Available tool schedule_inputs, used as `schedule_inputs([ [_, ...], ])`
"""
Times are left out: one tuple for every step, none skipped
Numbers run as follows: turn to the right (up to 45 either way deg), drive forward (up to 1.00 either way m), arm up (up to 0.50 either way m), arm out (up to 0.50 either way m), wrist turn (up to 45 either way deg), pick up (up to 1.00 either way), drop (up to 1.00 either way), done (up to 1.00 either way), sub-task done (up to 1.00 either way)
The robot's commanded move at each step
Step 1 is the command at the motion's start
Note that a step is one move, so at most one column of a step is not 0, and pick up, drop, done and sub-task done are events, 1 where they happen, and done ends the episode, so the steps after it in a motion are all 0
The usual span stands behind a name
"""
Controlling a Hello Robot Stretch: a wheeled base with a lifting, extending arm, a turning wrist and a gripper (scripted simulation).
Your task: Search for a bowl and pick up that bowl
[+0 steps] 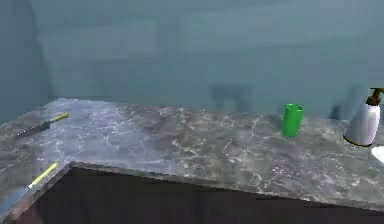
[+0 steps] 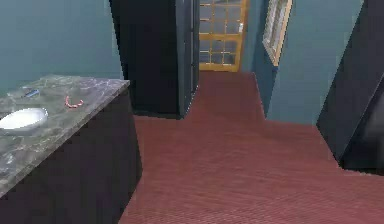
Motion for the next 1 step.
schedule_inputs([
  [-36.0, 0.00, 0.00, 0.00, 0.0, 0.00, 0.00, 0.00, 0.00],
])
